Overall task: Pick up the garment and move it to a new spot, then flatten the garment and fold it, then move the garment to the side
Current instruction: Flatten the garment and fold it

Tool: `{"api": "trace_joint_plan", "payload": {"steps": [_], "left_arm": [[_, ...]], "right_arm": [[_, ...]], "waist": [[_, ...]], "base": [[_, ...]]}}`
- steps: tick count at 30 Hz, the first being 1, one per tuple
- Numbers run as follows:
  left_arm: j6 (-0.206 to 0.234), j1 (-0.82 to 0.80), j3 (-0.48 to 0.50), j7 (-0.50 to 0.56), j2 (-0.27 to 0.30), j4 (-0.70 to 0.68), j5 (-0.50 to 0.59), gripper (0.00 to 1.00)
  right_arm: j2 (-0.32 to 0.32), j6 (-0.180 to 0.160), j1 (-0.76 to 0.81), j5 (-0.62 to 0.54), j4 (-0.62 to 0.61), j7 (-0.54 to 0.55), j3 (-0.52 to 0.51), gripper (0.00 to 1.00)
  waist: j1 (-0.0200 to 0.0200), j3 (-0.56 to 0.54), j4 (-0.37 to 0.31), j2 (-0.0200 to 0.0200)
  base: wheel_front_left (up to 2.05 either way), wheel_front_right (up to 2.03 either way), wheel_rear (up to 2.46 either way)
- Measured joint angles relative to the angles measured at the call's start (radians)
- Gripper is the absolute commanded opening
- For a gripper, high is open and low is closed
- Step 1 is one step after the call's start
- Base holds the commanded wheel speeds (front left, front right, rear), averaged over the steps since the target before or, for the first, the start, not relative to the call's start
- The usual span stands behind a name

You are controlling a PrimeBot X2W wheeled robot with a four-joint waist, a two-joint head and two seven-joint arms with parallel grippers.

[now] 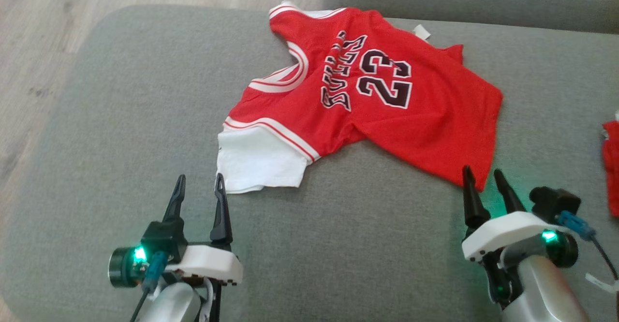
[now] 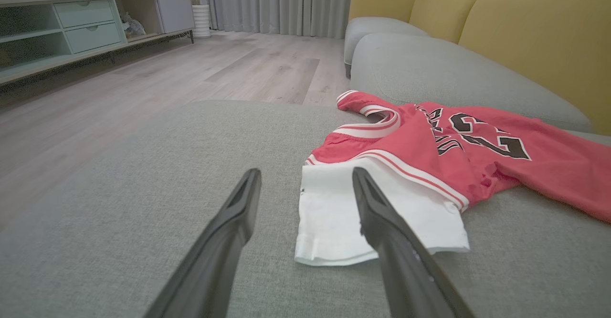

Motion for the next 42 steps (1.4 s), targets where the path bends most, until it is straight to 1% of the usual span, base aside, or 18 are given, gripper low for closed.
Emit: {"api": "trace_joint_plan", "payload": {"steps": [5,9,11,16,21,23,28,29,30,31,36,39,42], "left_arm": [[0.000,-0.002,-0.001,0.000,-0.003,0.003,0.000,1.00],[0.000,-0.004,0.000,0.000,-0.003,0.003,0.000,1.00],[0.001,-0.012,0.001,0.000,-0.002,0.003,0.000,1.00],[0.002,-0.019,0.004,0.000,-0.002,0.006,0.000,1.00],[0.002,-0.019,0.006,0.000,-0.001,0.012,0.000,1.00],[0.002,-0.018,0.009,0.000,-0.001,0.018,0.000,1.00],[0.002,-0.017,0.009,0.000,0.000,0.021,0.000,1.00],[0.002,-0.017,0.010,0.000,0.000,0.022,0.000,1.00],[0.002,-0.017,0.010,0.000,0.000,0.023,-0.001,1.00],[0.002,-0.017,0.010,0.000,0.000,0.023,-0.001,1.00],[0.001,-0.011,0.016,0.000,0.002,0.031,-0.010,1.00],[0.001,-0.011,0.026,0.000,0.004,0.026,-0.010,1.00],[0.000,-0.009,0.036,0.000,0.005,0.016,-0.010,1.00]], "right_arm": [[0.000,0.000,-0.029,-0.002,0.108,0.008,0.013,1.00],[-0.002,0.000,-0.059,0.000,0.150,0.002,0.035,1.00],[-0.002,0.000,-0.085,-0.001,0.177,-0.007,0.052,0.00],[-0.002,0.000,-0.098,-0.034,0.211,-0.030,0.037,0.00],[-0.002,0.000,-0.098,-0.125,0.210,-0.038,-0.068,0.00],[-0.007,0.000,-0.093,-0.166,0.191,-0.033,-0.119,0.00],[-0.026,0.000,-0.068,-0.203,0.140,0.009,-0.171,0.00],[-0.026,0.000,-0.061,-0.206,0.132,0.016,-0.177,0.13],[-0.026,0.000,-0.053,-0.211,0.122,0.020,-0.182,0.64],[-0.026,0.000,-0.053,-0.211,0.122,0.020,-0.182,1.00],[-0.020,0.000,-0.031,-0.231,0.047,0.017,-0.217,1.00],[-0.012,0.000,-0.018,-0.231,-0.026,-0.022,-0.238,1.00],[-0.006,0.000,0.018,-0.222,-0.111,-0.063,-0.227,1.00]], "waist": [[0.0000,0.016,0.023,0.0000],[0.0000,0.025,0.023,0.0000],[0.0000,0.028,0.014,0.0000],[0.0000,0.022,-0.014,0.0000],[0.0000,0.005,-0.048,0.0000],[0.0000,-0.010,-0.066,0.0000],[-0.0001,-0.033,-0.085,0.0000],[-0.0001,-0.036,-0.087,0.0000],[0.0000,-0.038,-0.089,0.0000],[0.0000,-0.038,-0.089,0.0000],[-0.0001,-0.054,-0.106,0.0000],[0.0000,-0.064,-0.121,0.0000],[-0.0001,-0.075,-0.140,0.0000]], "base": [[0.00,0.00,0.00],[0.00,0.00,0.00],[0.00,0.00,0.00],[0.00,0.00,0.00],[0.00,0.00,0.00],[0.00,0.00,0.00],[0.00,0.00,0.00],[0.00,0.00,0.00],[0.00,0.00,0.00],[0.00,0.00,0.00],[0.00,0.00,0.00],[0.00,0.00,0.00],[0.00,0.00,0.00]]}}
